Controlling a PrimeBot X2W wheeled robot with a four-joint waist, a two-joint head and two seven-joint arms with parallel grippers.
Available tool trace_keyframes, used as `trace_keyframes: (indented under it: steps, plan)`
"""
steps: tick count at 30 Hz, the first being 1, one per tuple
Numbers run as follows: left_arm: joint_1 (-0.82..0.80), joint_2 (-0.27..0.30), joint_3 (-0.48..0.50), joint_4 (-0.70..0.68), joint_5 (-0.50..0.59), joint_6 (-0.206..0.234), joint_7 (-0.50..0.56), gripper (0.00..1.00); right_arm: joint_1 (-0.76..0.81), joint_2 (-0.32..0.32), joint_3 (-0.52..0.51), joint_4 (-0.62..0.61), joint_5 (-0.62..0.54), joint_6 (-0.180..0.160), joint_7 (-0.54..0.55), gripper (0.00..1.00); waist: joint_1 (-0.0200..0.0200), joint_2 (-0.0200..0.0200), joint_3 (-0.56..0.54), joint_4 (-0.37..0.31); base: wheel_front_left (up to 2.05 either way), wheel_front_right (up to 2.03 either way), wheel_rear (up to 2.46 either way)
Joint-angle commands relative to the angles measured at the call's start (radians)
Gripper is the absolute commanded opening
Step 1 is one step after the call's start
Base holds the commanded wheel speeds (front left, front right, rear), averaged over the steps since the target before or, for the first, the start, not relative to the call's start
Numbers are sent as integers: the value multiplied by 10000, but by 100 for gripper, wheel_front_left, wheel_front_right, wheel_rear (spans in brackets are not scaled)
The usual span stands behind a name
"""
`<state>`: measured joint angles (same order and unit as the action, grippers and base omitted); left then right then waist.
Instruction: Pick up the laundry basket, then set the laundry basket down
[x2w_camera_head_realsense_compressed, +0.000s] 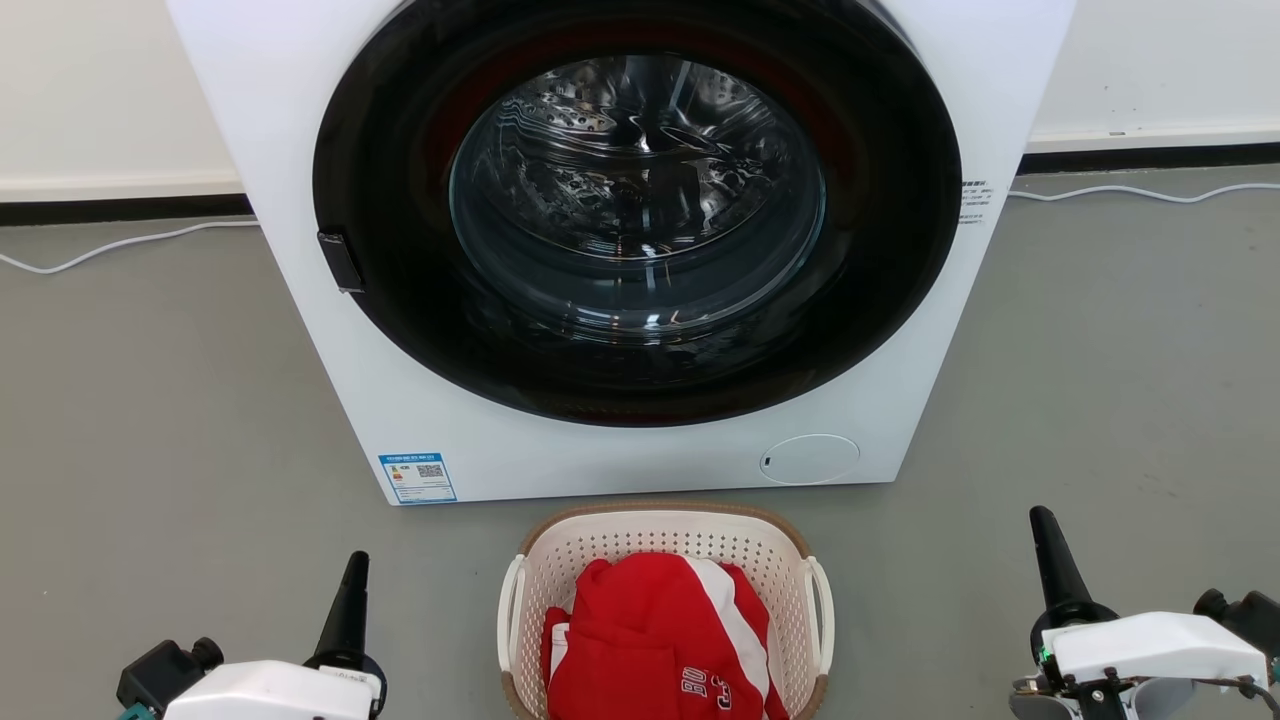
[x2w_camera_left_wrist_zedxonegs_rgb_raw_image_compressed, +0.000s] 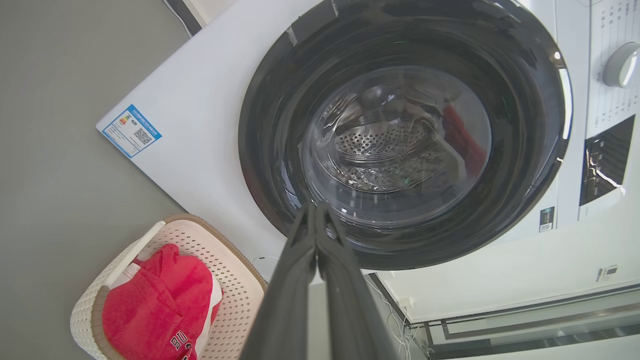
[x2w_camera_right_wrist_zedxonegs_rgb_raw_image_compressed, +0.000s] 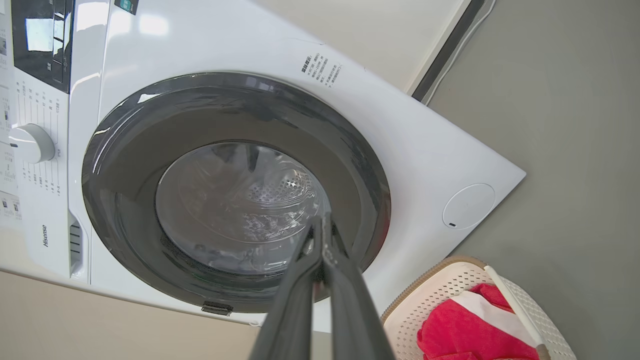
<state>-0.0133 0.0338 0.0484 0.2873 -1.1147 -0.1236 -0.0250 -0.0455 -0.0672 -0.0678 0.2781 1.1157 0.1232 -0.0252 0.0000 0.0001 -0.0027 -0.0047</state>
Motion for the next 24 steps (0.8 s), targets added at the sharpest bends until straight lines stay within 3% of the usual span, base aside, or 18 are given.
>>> trace_keyframes:
  steps: [1,24]
  plan:
    - [-561,103,227,-313,-220,-45,58,0,-486,-44,51,-257,237,49,94,0,0,-1,1,1,0,0,0]
    - [-759,134,446,-367,-2623,-58,734,0,-557,65,-212,-296,2625,62,754,0,0,-1,30,24,0,0,0]
